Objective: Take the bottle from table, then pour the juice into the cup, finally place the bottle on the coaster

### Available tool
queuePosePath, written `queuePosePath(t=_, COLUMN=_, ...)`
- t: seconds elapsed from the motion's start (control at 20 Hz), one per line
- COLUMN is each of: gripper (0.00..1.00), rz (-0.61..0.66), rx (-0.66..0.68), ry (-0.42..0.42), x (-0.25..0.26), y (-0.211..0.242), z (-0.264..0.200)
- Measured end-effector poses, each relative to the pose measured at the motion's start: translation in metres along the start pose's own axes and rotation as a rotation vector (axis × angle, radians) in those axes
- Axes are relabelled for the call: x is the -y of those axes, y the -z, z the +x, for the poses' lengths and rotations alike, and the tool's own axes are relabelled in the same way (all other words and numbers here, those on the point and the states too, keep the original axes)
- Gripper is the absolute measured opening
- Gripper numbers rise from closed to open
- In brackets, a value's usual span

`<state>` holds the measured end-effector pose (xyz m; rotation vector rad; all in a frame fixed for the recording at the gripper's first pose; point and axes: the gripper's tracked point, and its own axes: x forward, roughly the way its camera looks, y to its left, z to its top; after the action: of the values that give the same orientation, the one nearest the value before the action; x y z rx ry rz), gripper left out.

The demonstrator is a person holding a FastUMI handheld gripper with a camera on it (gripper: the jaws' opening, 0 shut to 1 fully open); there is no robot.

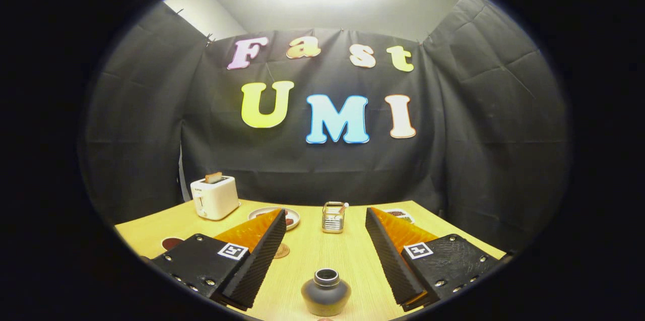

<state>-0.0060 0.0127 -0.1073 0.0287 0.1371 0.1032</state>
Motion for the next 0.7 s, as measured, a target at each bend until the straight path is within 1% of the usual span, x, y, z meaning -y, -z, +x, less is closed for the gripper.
queuePosePath(t=0.7, gripper=0.97, rz=-0.013, rx=-0.196, ry=-0.053, x=0.001, y=0.101, z=0.005)
